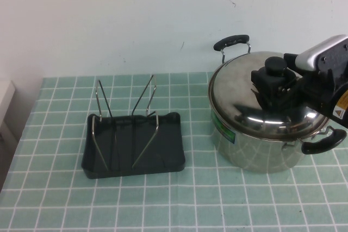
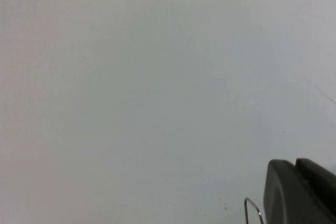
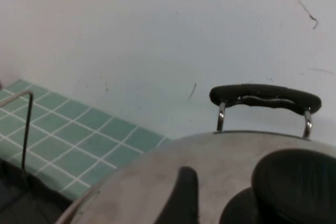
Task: Put pot lid on rack
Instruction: Open the pot, then hand over the pot lid
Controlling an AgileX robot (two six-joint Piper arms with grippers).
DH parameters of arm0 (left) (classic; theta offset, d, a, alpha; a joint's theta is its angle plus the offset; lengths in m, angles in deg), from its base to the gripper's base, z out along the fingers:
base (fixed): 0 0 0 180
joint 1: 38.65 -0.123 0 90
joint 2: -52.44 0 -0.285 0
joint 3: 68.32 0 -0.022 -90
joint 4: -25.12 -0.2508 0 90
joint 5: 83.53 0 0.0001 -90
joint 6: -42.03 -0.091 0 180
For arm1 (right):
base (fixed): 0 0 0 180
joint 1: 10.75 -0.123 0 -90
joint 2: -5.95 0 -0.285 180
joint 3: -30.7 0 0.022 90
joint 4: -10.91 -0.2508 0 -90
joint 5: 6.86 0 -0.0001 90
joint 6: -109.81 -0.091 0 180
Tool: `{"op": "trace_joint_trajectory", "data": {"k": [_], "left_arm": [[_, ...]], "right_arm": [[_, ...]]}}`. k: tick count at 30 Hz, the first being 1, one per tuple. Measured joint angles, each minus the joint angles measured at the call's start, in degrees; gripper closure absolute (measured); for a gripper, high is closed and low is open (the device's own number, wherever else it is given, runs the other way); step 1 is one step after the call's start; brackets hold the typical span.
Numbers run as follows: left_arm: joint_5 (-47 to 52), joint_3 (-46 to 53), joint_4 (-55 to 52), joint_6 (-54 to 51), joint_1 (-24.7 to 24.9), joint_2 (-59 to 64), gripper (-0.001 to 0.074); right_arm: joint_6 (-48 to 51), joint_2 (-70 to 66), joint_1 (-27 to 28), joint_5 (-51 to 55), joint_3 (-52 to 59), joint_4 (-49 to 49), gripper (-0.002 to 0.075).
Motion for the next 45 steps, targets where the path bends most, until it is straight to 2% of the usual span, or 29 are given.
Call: {"op": "trace_joint_trajectory", "data": {"k": [3, 6, 7, 12, 16, 20, 23, 26, 30, 31, 33, 37, 45], "left_arm": [[0.00, 0.00, 0.00, -0.04, 0.00, 0.00, 0.0738], [0.00, 0.00, 0.00, -0.14, 0.00, 0.00, 0.0738], [0.11, 0.00, 0.00, -0.14, 0.00, 0.00, 0.0738], [0.11, 0.00, 0.00, 1.69, 0.00, 0.00, 0.0738], [-1.41, 0.00, 0.00, 12.97, 0.00, 0.00, 0.0738], [-2.18, 0.00, -0.94, 35.05, 0.00, 0.00, 0.0738], [-2.40, 0.00, -4.03, 56.22, 0.00, 0.00, 0.0710], [-3.63, 0.00, -9.49, 74.70, 0.00, 0.00, 0.0580], [-8.83, 0.00, -17.82, 97.44, 0.00, 0.00, 0.0230], [-10.02, 0.00, -20.08, 103.15, 0.00, 0.00, 0.0163], [-12.11, 0.00, -24.88, 113.40, 0.00, 0.00, 0.0097], [-16.67, 0.00, -33.66, 125.03, 0.00, 0.00, 0.0052], [-23.45, 0.00, -39.90, 128.20, 0.00, 0.00, 0.0043]], "right_arm": [[0.00, -0.51, 0.00, 0.00, -0.10, 0.00, 0.0143], [0.50, -0.51, 0.00, -0.96, -0.10, 0.00, 0.0345], [1.07, -0.51, 0.00, -1.03, -0.21, 0.00, 0.0384], [3.57, -0.51, 0.00, -1.81, -0.21, 0.00, 0.0373], [4.62, -0.53, 0.00, -5.50, -0.11, -0.12, 0.0373], [5.41, 0.19, 0.00, -12.50, -0.11, -2.87, 0.0373], [5.68, 3.01, 0.00, -15.43, -0.11, -4.14, 0.0373], [5.78, 7.10, 0.00, -16.52, -0.11, -3.60, 0.0373], [5.05, 13.72, -0.88, -16.87, -0.11, 0.23, 0.0373], [4.14, 15.40, -1.69, -17.01, -0.11, 1.32, 0.0373], [1.96, 18.53, -4.21, -17.38, -0.11, 4.07, 0.0373], [-3.76, 22.36, -12.44, -16.97, -0.11, 9.69, 0.0373], [-5.37, 22.77, -33.20, -11.35, -0.11, 9.39, 0.0373]]}}
